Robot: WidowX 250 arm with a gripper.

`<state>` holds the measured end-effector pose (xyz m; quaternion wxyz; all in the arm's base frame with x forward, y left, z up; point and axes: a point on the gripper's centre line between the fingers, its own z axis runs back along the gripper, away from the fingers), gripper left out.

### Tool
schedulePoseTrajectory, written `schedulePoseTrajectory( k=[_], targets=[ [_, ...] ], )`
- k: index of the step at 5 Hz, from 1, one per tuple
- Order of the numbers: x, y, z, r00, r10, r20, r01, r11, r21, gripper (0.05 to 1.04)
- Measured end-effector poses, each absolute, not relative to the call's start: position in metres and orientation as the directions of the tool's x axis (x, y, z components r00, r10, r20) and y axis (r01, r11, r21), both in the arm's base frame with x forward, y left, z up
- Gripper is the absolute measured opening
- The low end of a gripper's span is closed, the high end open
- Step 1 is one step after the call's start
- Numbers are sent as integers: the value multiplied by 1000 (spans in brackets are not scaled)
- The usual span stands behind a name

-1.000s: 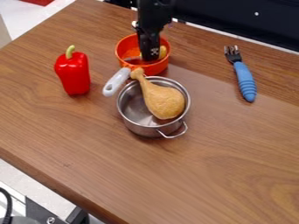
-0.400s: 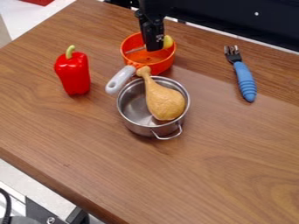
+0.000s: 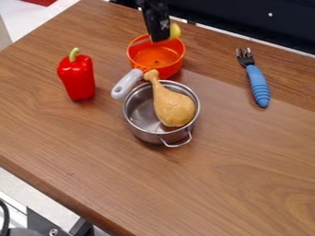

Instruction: Take the small knife out and put it the the tables

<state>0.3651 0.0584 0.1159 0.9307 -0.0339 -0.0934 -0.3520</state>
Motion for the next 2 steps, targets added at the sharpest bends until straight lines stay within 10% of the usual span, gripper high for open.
schedulePoseTrajectory(
  k=[2],
  targets=[
    [323, 43, 133, 670, -687, 283, 707, 706, 38, 280]
  ],
)
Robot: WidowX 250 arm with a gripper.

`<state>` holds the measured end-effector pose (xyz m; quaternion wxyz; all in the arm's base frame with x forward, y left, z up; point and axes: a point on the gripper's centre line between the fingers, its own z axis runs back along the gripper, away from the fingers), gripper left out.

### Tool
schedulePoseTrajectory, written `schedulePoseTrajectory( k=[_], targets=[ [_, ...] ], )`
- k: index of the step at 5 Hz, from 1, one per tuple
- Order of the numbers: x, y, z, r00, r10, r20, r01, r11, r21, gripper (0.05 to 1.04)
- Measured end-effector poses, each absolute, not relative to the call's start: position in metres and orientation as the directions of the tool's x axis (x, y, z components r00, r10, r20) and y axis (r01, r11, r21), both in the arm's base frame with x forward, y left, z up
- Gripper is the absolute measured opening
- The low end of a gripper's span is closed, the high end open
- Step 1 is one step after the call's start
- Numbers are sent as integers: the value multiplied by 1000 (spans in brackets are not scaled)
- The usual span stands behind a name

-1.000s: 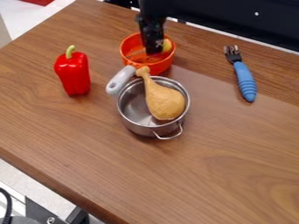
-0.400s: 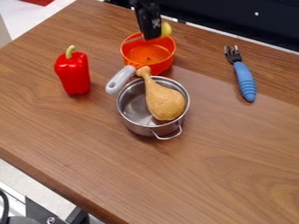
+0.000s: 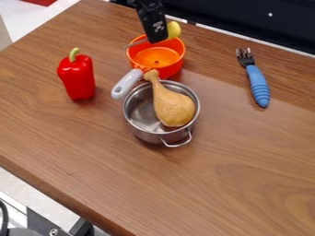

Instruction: Take the small knife out and put it the the tables

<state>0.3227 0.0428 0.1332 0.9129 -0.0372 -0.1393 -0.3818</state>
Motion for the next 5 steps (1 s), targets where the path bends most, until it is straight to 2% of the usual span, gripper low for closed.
schedulePoseTrajectory(
  k=[1, 2, 3, 5],
  targets=[
    [296, 36, 140, 606, -740, 292, 771, 637, 15, 280],
    [266, 36, 136, 513, -811, 282, 843, 537, 11, 280],
    [241, 37, 123, 412, -876, 250, 903, 430, 18, 280],
    [212, 38, 98, 310, -934, 176, 950, 313, -8, 280]
  ],
)
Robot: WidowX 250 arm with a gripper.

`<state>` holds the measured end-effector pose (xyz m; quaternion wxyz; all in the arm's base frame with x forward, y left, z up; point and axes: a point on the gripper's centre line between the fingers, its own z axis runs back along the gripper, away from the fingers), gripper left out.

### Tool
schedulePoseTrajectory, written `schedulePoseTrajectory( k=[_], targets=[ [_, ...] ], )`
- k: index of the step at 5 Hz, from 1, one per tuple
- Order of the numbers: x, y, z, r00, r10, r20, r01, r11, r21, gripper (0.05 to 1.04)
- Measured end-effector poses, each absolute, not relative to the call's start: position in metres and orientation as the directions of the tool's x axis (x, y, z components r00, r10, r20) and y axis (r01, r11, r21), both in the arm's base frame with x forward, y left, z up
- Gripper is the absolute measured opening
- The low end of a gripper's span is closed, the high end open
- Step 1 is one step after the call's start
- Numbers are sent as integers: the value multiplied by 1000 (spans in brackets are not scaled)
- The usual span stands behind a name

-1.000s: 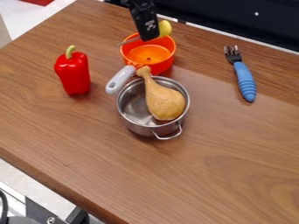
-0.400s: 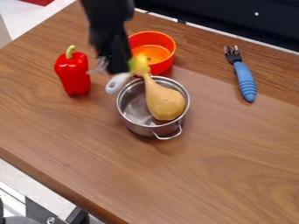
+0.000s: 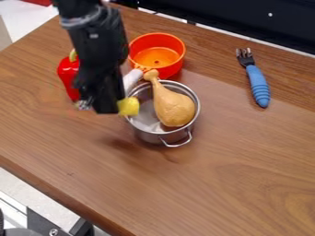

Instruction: Take the small knife out and put it the the tables

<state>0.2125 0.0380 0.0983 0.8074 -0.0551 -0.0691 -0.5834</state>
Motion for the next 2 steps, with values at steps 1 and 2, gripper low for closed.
schedulePoseTrajectory(
  k=[1, 2],
  targets=[
    [201, 37, 88, 215, -960, 177, 977, 214, -25, 280],
    [195, 41, 85, 190, -968, 161, 982, 186, -41, 280]
  ],
)
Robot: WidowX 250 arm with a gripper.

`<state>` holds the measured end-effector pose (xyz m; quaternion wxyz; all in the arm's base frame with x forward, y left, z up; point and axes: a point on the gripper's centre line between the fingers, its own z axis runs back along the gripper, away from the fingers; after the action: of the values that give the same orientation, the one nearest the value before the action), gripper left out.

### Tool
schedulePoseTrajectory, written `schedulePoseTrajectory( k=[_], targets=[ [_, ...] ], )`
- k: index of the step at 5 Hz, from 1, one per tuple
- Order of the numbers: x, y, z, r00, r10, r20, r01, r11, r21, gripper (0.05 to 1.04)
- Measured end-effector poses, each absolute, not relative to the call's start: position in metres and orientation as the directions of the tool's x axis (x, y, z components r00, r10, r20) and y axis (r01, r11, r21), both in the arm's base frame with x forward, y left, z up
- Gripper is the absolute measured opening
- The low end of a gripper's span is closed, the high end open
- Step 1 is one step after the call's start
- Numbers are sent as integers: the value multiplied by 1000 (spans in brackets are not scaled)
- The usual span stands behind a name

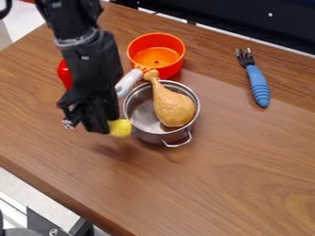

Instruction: Take the small knife out and put it the the tables

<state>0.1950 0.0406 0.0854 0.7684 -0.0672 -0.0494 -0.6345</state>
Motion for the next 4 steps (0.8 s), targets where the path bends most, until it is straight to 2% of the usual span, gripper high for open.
schedulePoseTrajectory(
  k=[1, 2, 4],
  targets=[
    [192, 40, 79, 160, -979, 130, 987, 155, -51, 280],
    [189, 39, 70, 126, -982, 142, 988, 112, -105, 280],
    [179, 36, 59, 78, -989, 122, 990, 63, -125, 280]
  ],
)
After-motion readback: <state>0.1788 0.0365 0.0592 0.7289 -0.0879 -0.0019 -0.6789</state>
